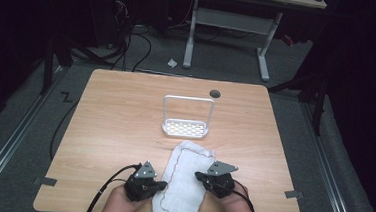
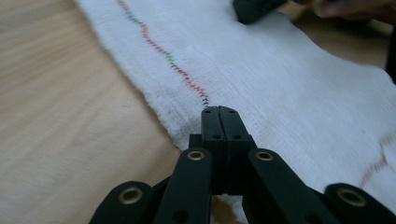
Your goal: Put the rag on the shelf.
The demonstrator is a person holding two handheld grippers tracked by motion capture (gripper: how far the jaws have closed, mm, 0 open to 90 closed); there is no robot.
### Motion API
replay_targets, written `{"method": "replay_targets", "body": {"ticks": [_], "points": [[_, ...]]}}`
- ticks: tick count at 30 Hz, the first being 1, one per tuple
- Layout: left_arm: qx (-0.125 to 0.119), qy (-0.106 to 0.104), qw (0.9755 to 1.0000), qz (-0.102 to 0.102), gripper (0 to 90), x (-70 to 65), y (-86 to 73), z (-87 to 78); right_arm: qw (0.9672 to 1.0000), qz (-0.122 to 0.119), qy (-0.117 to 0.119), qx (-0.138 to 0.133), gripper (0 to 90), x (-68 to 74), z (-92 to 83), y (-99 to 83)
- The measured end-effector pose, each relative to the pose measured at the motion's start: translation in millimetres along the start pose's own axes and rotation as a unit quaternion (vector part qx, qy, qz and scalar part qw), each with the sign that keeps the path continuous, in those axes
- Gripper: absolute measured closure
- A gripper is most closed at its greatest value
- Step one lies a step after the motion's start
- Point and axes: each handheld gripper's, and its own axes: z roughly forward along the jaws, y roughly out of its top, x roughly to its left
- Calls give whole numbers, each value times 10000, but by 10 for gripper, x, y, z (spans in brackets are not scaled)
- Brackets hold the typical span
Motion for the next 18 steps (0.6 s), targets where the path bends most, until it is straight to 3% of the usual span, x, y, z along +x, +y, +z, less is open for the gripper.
{"method": "replay_targets", "body": {"ticks": [4,8,11,13,15,18], "points": [[51,-218,9997,-25,900,-110,-48,-8,9999,104,92,-21,900,-27,42,31],[81,-682,9973,-247,900,-186,-123,-13,9999,-33,152,0,900,77,-6,-6],[57,-730,9971,-184,882,-219,-126,-32,9997,-155,190,7,891,159,-67,-47],[-106,-542,9984,-133,845,-178,-88,-63,9994,-221,133,-210,879,170,-141,-40],[-403,-245,9986,-218,814,-76,-34,-118,9990,-45,35,-451,872,125,-221,-23],[-789,433,9950,-429,706,140,69,-147,9985,133,-80,-532,848,42,-279,-60]]}}
